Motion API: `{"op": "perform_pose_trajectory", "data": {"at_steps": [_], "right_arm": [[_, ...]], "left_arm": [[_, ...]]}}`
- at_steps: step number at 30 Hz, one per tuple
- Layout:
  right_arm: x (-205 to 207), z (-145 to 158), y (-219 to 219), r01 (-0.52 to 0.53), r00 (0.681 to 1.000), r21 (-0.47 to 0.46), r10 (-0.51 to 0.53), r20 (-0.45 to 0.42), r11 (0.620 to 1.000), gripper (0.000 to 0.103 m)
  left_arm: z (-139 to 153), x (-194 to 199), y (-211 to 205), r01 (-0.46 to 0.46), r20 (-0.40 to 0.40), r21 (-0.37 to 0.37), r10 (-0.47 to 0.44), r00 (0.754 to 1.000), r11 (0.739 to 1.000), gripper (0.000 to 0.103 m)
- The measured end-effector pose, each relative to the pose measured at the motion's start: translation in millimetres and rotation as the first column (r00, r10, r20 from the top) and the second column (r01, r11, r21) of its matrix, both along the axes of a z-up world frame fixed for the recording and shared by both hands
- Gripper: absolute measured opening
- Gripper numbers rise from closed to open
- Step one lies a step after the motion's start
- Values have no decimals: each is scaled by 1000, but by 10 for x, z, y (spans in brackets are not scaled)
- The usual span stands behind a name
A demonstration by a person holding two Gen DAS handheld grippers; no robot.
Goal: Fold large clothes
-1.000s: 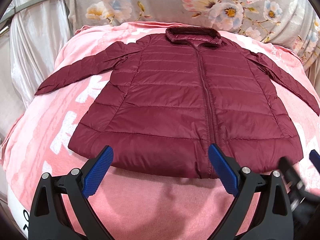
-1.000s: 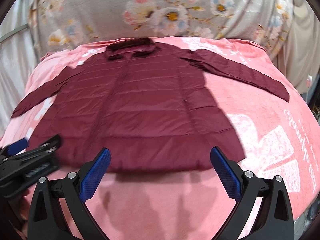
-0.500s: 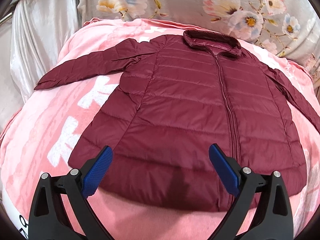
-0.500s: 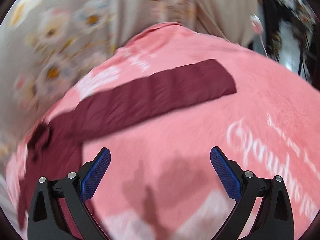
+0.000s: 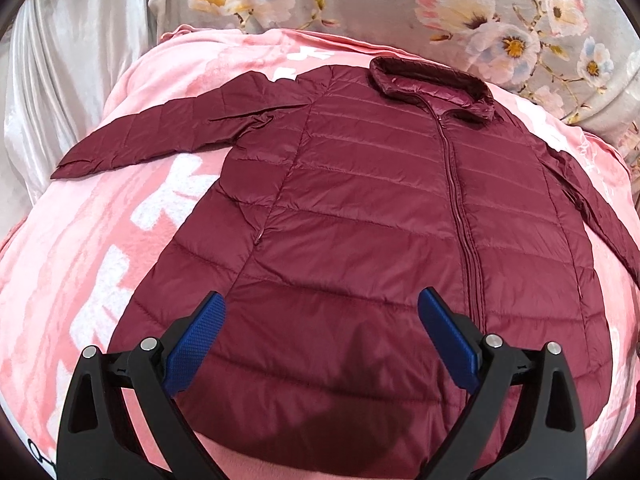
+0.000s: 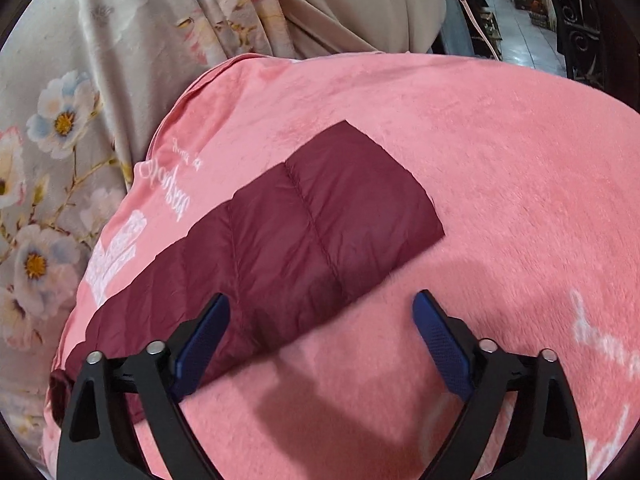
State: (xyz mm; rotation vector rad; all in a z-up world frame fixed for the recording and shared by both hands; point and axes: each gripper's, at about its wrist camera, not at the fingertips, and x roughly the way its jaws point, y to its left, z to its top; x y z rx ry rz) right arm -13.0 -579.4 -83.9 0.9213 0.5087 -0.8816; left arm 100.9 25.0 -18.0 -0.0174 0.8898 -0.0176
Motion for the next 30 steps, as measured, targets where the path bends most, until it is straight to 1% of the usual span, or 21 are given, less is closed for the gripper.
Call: {"op": "perform_pose_trajectory", "data": {"at_steps": [2, 3, 5, 6, 8, 11, 14, 15, 16, 17, 18, 19, 20, 21, 22, 23, 24, 26, 28, 29, 30], "right_arm": [[69, 0, -56, -10, 1000, -7, 10, 4, 1000, 64], [106, 1, -89, -11, 1000, -3, 11, 5, 1000, 58], [175, 25, -139, -25, 999, 6, 25, 33, 1000, 27], [221, 65, -145, -32, 998, 4, 32, 46, 999, 21], [319, 211, -93, -46, 996, -33, 49, 73, 998, 9], [563, 629, 163, -122, 984, -152, 140, 113, 981, 7], [919, 1116, 639, -258, 944, -285, 304, 131, 923, 6], [1101, 1320, 915, -332, 911, -337, 392, 130, 881, 6], [1207, 1424, 1077, -374, 888, -361, 443, 127, 854, 6], [1377, 1568, 1368, -445, 842, -398, 526, 118, 802, 6], [1486, 1634, 1601, -494, 805, -418, 582, 111, 763, 6], [1619, 1704, 1858, -550, 758, -436, 645, 99, 713, 6], [1759, 1748, 2136, -607, 703, -449, 707, 83, 656, 6], [1869, 1767, 2338, -648, 659, -451, 749, 72, 614, 6], [1990, 1759, 2574, -693, 605, -449, 793, 62, 564, 6], [2071, 1731, 2754, -723, 568, -444, 821, 55, 530, 6], [2188, 1679, 2990, -761, 518, -433, 854, 45, 484, 6], [2388, 1517, 3410, -820, 436, -405, 900, 12, 403, 6], [2518, 1341, 3672, -858, 385, -374, 923, -13, 352, 6], [2594, 1206, 3838, -880, 354, -347, 935, -27, 323, 6], [2589, 1086, 3945, -894, 335, -327, 942, -33, 307, 6]], "left_arm": [[-14, 40, 0, -2, -4, -3, 2, 1000, 1000, 95], [-21, 59, -2, -2, -5, -2, 2, 1000, 1000, 95], [-30, 102, -10, -2, -6, 1, 2, 1000, 1000, 95], [-28, 117, -13, -1, -6, 1, 1, 1000, 1000, 95], [-26, 144, -17, -1, -1, 7, 1, 1000, 1000, 95], [-11, 180, -13, -1, 6, 7, 1, 1000, 1000, 94], [20, 224, -6, -5, 15, 2, 4, 1000, 1000, 94], [26, 234, -5, -5, 16, 0, 5, 1000, 1000, 94], [41, 250, 4, -5, 19, -6, 5, 1000, 1000, 94], [52, 256, 11, -7, 21, -10, 7, 1000, 1000, 94], [62, 265, 22, -8, 24, -15, 8, 1000, 1000, 94], [75, 274, 37, -9, 26, -21, 10, 1000, 1000, 94], [84, 277, 53, -11, 28, -27, 12, 1000, 1000, 94], [92, 283, 70, -13, 29, -30, 14, 999, 999, 94], [103, 293, 99, -17, 31, -35, 18, 999, 999, 94], [106, 292, 114, -19, 32, -36, 21, 999, 999, 94], [112, 298, 138, -22, 33, -38, 24, 999, 999, 94], [129, 305, 196, -32, 37, -44, 33, 999, 999, 94], [143, 322, 273, -42, 40, -54, 44, 998, 998, 94], [144, 322, 299, -45, 41, -57, 47, 998, 997, 94], [145, 329, 331, -48, 41, -61, 50, 998, 997, 94]]}}
